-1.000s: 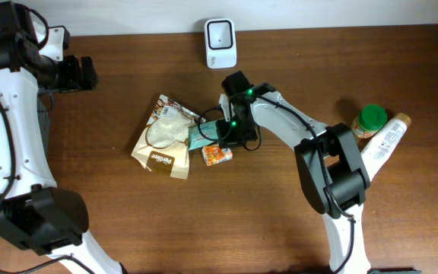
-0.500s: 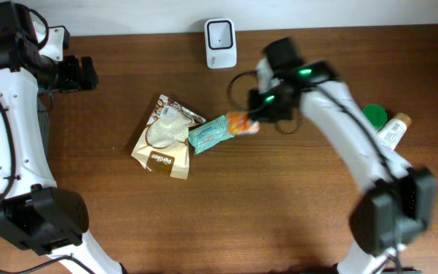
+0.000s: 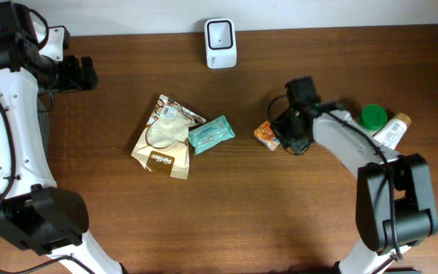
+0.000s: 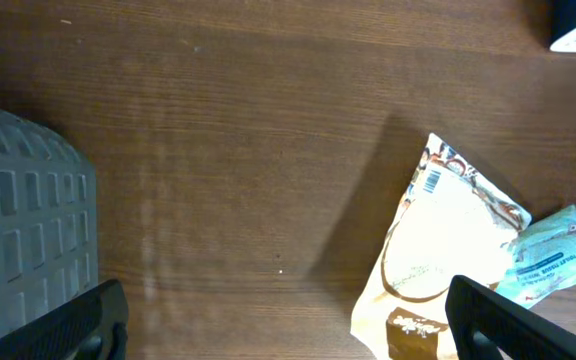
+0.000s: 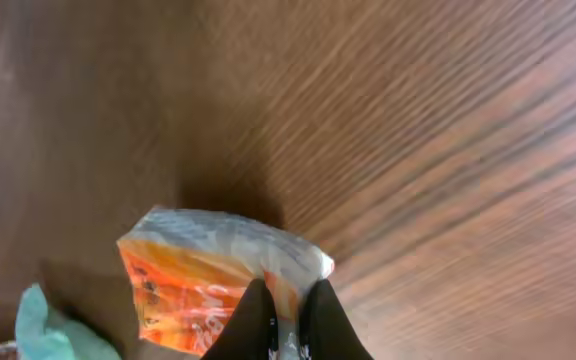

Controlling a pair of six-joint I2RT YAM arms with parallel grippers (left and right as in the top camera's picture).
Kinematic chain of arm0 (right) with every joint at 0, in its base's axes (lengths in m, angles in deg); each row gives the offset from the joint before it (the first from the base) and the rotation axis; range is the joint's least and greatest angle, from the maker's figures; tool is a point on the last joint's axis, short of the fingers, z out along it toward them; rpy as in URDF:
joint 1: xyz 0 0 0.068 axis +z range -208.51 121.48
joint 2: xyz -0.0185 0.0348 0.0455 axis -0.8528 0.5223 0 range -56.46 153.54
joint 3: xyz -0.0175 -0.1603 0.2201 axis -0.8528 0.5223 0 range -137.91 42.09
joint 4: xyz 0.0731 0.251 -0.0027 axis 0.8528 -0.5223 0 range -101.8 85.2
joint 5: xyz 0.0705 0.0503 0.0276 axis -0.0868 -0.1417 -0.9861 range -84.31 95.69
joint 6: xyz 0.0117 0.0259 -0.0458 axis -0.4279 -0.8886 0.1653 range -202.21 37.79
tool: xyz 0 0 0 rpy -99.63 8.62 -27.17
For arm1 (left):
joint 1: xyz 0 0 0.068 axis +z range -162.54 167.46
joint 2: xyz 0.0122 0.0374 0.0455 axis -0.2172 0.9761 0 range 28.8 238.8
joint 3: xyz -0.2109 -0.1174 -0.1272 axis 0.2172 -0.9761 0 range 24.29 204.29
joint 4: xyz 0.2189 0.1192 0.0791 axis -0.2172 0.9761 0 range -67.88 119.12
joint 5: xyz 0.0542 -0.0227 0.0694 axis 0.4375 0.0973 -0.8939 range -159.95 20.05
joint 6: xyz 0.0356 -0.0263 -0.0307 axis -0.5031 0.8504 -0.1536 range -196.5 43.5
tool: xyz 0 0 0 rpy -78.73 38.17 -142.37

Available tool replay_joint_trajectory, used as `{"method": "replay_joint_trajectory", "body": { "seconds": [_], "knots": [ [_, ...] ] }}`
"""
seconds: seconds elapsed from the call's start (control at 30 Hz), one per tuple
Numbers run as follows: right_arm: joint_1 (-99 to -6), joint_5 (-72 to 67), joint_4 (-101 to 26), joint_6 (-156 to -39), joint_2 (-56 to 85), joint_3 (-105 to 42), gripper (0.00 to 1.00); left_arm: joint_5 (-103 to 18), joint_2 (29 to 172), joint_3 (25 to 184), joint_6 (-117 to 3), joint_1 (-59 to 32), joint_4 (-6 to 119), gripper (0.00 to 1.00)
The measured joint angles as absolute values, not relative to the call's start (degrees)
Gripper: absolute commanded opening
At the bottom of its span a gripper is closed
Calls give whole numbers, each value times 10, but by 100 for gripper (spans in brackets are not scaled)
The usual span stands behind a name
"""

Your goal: Scan the item barcode

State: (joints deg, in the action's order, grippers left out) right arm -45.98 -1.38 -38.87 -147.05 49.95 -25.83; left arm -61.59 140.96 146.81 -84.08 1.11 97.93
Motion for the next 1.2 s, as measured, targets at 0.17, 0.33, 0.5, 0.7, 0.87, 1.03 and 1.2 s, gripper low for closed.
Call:
{"method": "replay_joint_trajectory", "body": {
  "seconds": [0.17, 0.33, 0.5, 0.7, 0.87, 1.03, 1.2],
  "knots": [
    [-445, 2, -375, -1490, 500, -250, 58, -616, 1410, 1468, -841, 11, 979, 99],
    [-445, 1, -379, -1403, 500, -250, 94, -616, 1410, 1468, -841, 11, 979, 99],
    [-445, -13, -463, -1238, 500, -303, 94, -616, 1410, 1468, -841, 11, 979, 99],
    [-446, -28, -576, -948, 500, -452, 91, -616, 1410, 1468, -841, 11, 979, 99],
    [-466, -69, -594, -832, 507, -469, 68, -616, 1410, 1468, -841, 11, 979, 99],
    [-499, -104, -608, -783, 582, -469, 57, -616, 1410, 1468, -841, 11, 979, 99],
    [-506, -118, -607, -764, 614, -469, 55, -616, 1410, 1468, -841, 11, 979, 99]
  ]
}}
